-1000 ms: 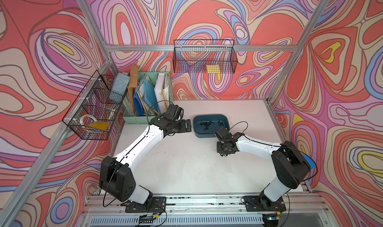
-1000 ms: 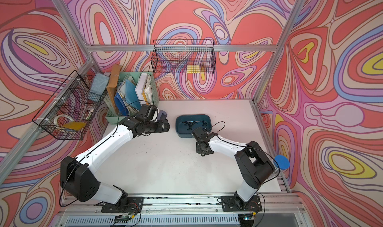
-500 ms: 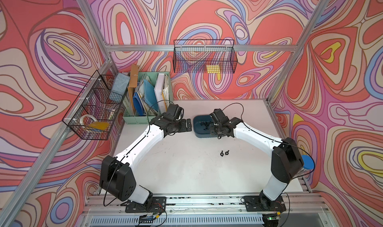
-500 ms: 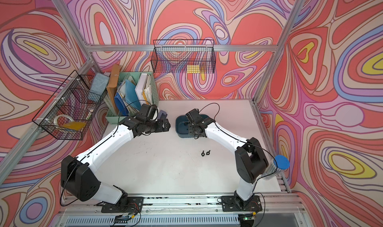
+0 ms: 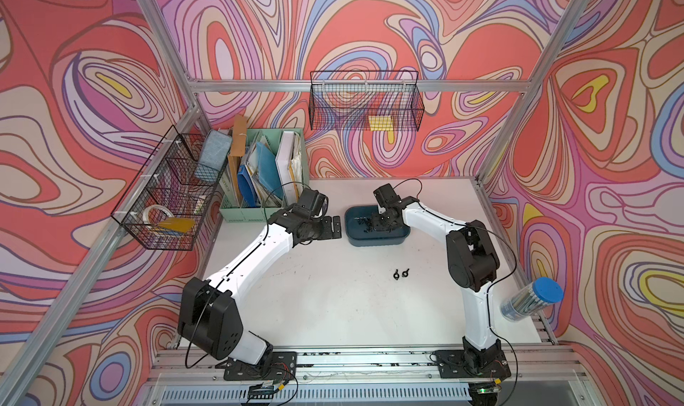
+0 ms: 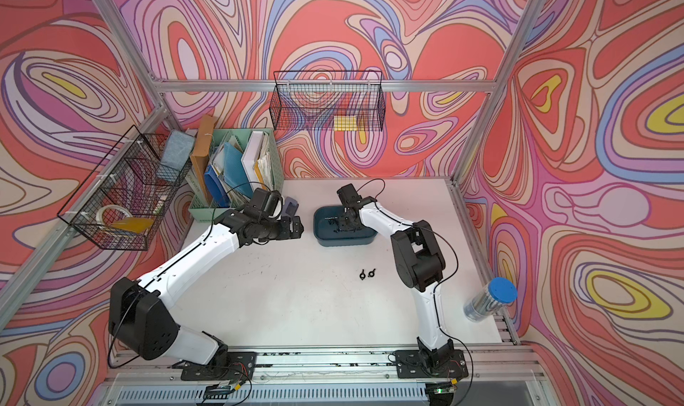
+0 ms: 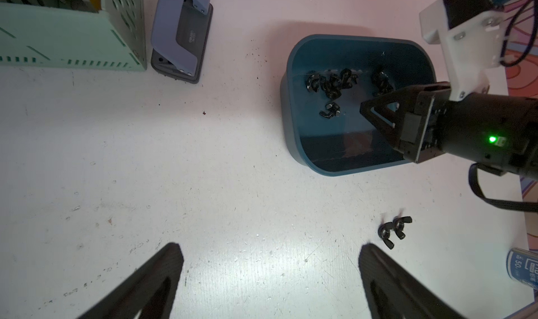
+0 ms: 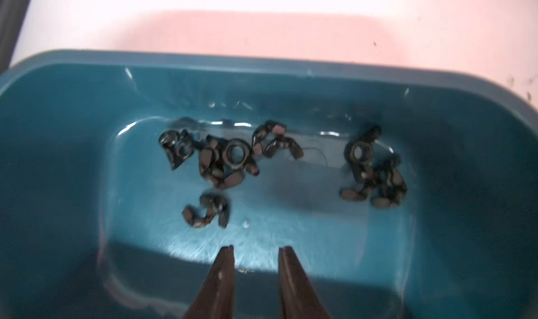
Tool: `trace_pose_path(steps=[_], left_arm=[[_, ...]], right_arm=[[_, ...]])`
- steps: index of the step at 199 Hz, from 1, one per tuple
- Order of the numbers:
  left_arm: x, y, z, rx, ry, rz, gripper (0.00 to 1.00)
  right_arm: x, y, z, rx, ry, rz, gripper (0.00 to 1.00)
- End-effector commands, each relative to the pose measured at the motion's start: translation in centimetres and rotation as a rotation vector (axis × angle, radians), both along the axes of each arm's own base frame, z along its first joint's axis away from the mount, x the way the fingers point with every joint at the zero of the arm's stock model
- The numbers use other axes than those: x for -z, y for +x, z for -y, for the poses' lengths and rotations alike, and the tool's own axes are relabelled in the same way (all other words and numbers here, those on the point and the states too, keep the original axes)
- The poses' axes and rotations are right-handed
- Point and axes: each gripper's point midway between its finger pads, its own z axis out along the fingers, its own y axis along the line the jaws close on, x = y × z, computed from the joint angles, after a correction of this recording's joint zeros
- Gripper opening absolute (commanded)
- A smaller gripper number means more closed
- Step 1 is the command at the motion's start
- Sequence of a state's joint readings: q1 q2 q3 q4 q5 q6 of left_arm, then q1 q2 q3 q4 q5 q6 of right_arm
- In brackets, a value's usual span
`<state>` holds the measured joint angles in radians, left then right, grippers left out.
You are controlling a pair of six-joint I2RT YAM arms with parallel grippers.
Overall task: Take out the wing nut from the storage box
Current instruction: Pick up the wing nut from the storage box.
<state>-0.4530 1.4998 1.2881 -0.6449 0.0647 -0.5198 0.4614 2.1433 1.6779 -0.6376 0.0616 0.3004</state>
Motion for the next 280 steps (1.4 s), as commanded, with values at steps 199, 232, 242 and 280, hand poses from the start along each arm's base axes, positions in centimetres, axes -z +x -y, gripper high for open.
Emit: trace_pose_path(steps=[199,232,242,280], left_arm=[[-0.3,-0.7,-1.7,-0.017,0.085,0.014,0.99],[-0.2,-0.8,-1.7,-0.017,0.083,0.010,0.99],[-0.2,-0.8,-1.7,-0.014,0.080,0.010,0.99],[0.1,-1.0,-1.5,-0.006,0.070,0.014,0.99]], right_arm=[[2.1,3.9,-2.3,-0.100,0.007,0.013,0.04],[0.8,3.5,-2.3,-0.097,0.025,0.024,0.00],[0.3,3.2,-2.2,-0.093,0.030,0.026,0.00],[-1.9,1.5,-1.8,-0.070,0.056,0.031,0.00]])
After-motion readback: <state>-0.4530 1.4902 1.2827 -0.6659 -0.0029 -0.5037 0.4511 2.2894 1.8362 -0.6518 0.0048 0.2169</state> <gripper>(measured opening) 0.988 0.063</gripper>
